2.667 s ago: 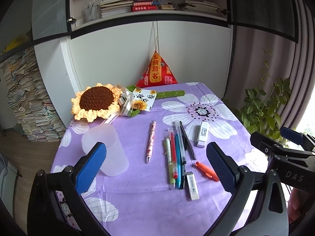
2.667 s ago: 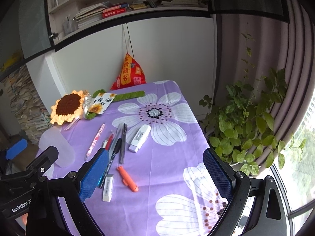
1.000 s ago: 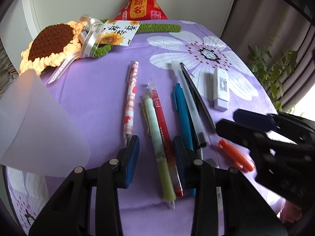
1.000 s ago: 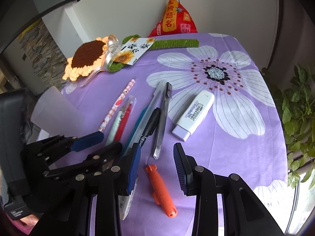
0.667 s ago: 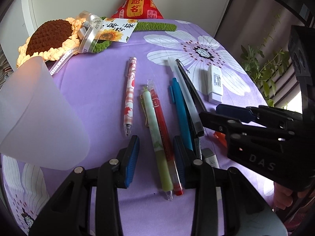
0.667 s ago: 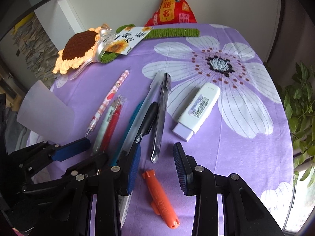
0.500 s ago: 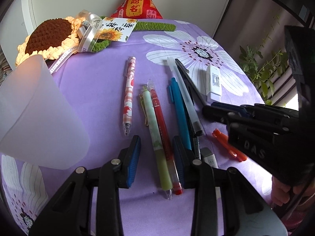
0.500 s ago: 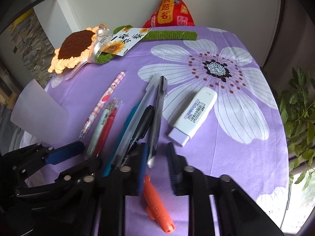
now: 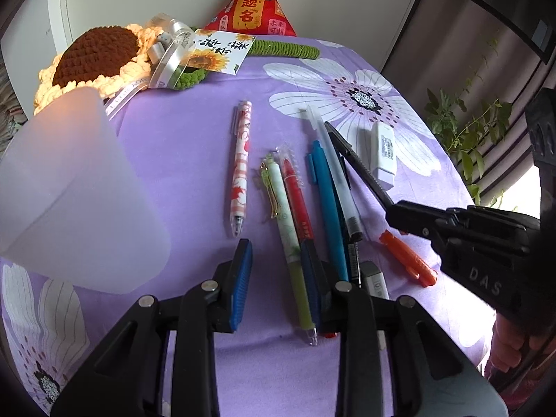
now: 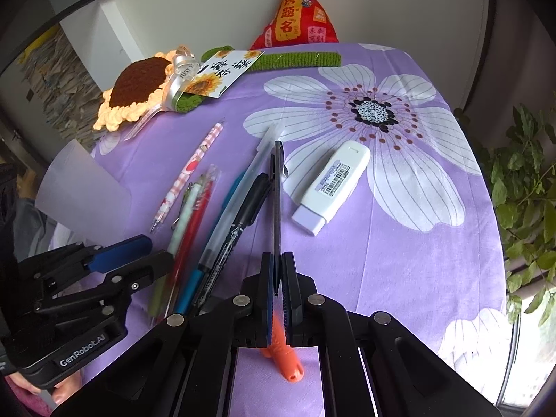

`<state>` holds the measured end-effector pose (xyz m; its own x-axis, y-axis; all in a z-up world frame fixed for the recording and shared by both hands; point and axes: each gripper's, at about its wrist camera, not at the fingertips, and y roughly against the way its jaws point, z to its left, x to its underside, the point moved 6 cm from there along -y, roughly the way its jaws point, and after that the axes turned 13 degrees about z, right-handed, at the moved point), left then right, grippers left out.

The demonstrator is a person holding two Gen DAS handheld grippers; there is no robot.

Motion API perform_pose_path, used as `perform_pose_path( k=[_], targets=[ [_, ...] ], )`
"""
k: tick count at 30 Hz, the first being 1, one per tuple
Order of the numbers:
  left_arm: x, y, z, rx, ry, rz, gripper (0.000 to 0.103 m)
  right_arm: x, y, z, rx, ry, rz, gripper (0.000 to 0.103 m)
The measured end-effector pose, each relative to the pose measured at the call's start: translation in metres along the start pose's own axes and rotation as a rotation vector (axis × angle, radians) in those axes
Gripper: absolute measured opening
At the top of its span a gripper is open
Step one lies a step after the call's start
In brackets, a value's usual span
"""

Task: Organize stationery
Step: 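Grasp the light green pen with the left tool while the right grasps the silver pen, then lift the light green pen with the left tool while the right carries the silver pen to the cup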

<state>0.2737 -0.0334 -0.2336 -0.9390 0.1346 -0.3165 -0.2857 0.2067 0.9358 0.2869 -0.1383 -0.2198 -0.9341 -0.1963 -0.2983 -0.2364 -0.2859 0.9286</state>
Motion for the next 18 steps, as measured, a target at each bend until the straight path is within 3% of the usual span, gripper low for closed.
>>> perform_pose_path(
  k=[6, 7, 8, 18],
  targets=[
    [-0.012, -0.009, -0.001, -0.044, 0.002, 0.006, 0.025, 0.003, -0.001, 0.001, 0.027, 0.011, 0.007, 0.005],
    [-0.015, -0.01, -0.002, -0.051, 0.003, 0.003, 0.022, 0.004, -0.001, -0.001, 0.024, 0.009, 0.009, 0.005],
    [-0.016, -0.01, -0.001, -0.053, 0.007, 0.002, 0.011, 0.004, -0.001, -0.002, 0.022, 0.005, 0.012, 0.005],
    [0.012, 0.013, 0.005, -0.016, 0.015, 0.016, 0.008, 0.017, 0.027, 0.005, 0.003, 0.013, -0.019, 0.005]
  ],
)
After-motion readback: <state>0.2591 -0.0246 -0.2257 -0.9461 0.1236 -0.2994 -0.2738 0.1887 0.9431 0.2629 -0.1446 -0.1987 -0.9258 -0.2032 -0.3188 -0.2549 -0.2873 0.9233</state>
